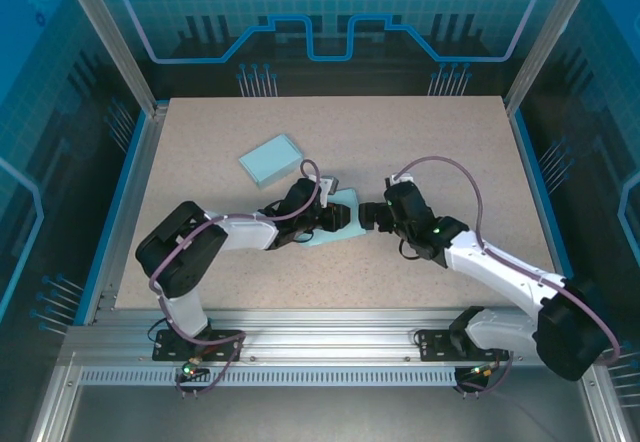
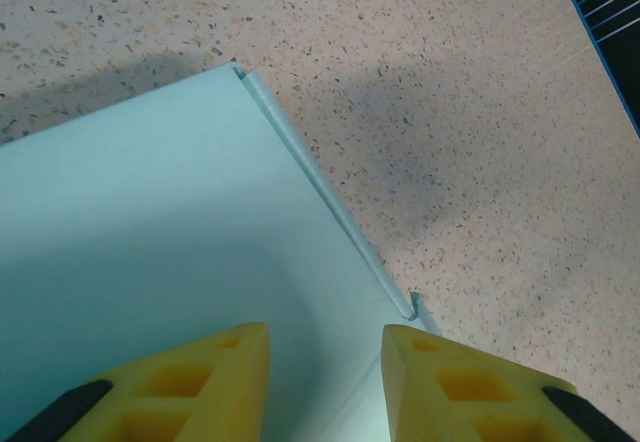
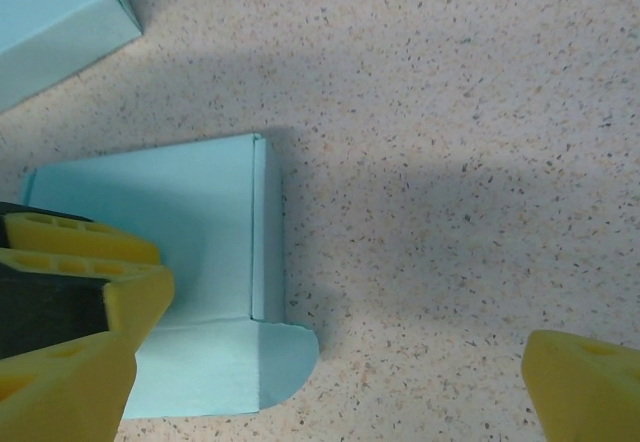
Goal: Fold the paper box
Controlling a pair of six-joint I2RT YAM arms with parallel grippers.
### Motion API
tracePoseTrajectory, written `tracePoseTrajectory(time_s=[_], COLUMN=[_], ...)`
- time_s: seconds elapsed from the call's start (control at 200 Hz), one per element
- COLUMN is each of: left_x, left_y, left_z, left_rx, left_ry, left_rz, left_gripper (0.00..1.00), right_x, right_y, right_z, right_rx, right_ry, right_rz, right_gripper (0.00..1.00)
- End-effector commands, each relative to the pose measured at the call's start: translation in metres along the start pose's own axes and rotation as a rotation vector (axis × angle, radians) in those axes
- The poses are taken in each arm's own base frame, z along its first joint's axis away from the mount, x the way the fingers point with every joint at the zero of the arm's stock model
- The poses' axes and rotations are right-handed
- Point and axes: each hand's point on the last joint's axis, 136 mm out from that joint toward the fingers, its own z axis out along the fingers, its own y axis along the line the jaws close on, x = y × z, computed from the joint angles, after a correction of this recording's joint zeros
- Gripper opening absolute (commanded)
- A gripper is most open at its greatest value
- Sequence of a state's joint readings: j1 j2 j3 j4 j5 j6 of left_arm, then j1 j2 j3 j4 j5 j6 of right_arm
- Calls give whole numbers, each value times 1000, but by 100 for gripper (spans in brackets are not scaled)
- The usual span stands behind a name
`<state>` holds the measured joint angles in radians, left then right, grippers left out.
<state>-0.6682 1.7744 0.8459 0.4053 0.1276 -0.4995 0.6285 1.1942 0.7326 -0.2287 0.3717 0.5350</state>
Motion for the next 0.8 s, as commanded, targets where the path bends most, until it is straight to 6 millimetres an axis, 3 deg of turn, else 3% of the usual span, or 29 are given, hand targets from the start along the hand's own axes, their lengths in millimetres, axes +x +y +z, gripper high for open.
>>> tracePoseTrajectory(time_s=[0.0, 0.125, 0.245, 0.425, 0.6, 0.705, 0.795], left_x=[8, -25, -45, -47, -38, -38, -39], left_y=[-2, -29, -32, 4, 42, 58, 69], left_z=[-17, -44, -71, -99, -123, -141, -157], left_rx=[-3, 42, -13, -207, -289, -321, -353], left_ry=[46, -37, -109, -171, -207, -238, -270], left_rz=[-26, 21, 61, 70, -10, -52, -75], left_gripper=[40, 51, 59, 62, 68, 80, 98], right_x=[-4, -2, -1, 1, 14, 27, 37], right_y=[0, 0, 3, 31, 47, 58, 73], right_z=[3, 10, 14, 5, -4, -3, 1], right_rx=[-2, -38, -96, -235, -109, -20, 8], right_ry=[43, 89, 101, 14, -99, -152, -182], right_rz=[8, 26, 40, -166, -532, -719, -830], right_gripper=[100, 100, 100, 98, 97, 96, 94])
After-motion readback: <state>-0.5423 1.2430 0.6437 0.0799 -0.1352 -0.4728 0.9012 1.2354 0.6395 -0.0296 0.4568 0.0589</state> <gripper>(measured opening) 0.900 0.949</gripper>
